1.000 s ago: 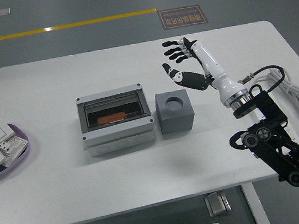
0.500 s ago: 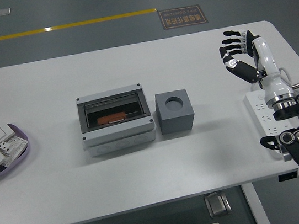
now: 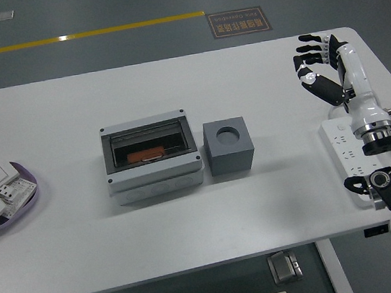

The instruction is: Pick up the cylinder from the cube,place it in the box,flap close box

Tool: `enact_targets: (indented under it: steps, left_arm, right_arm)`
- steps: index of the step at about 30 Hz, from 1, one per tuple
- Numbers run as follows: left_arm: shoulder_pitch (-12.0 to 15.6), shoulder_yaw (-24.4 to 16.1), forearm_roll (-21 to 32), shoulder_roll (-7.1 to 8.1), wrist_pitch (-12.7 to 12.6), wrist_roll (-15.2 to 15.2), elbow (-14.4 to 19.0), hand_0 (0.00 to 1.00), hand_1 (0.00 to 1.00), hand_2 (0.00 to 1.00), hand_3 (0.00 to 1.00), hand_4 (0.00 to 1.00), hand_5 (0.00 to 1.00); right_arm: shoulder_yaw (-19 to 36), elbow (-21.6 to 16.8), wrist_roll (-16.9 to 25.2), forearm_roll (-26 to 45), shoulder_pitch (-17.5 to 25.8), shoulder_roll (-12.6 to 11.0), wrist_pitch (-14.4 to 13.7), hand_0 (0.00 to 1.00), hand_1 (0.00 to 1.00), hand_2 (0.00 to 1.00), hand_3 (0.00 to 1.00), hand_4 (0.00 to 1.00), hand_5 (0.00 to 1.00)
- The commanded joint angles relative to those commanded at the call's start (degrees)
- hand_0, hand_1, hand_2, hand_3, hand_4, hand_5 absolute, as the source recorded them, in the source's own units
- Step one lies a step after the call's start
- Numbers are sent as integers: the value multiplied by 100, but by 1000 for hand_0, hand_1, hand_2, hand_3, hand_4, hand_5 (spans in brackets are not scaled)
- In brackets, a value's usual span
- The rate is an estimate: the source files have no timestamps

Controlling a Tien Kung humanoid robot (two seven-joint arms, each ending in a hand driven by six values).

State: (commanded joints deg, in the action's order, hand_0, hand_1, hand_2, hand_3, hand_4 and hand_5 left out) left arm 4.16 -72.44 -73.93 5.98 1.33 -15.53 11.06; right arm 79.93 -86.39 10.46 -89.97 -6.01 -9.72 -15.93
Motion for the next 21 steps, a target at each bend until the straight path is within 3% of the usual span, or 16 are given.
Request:
enact_targets:
  steps: [21]
  left_arm:
    - [27, -99, -73, 35, -1, -38, -13, 597, 582, 557, 603, 667, 261]
  right_arm:
    - [48, 89, -6, 2, 44, 144, 10, 638, 616, 628, 685, 622, 256]
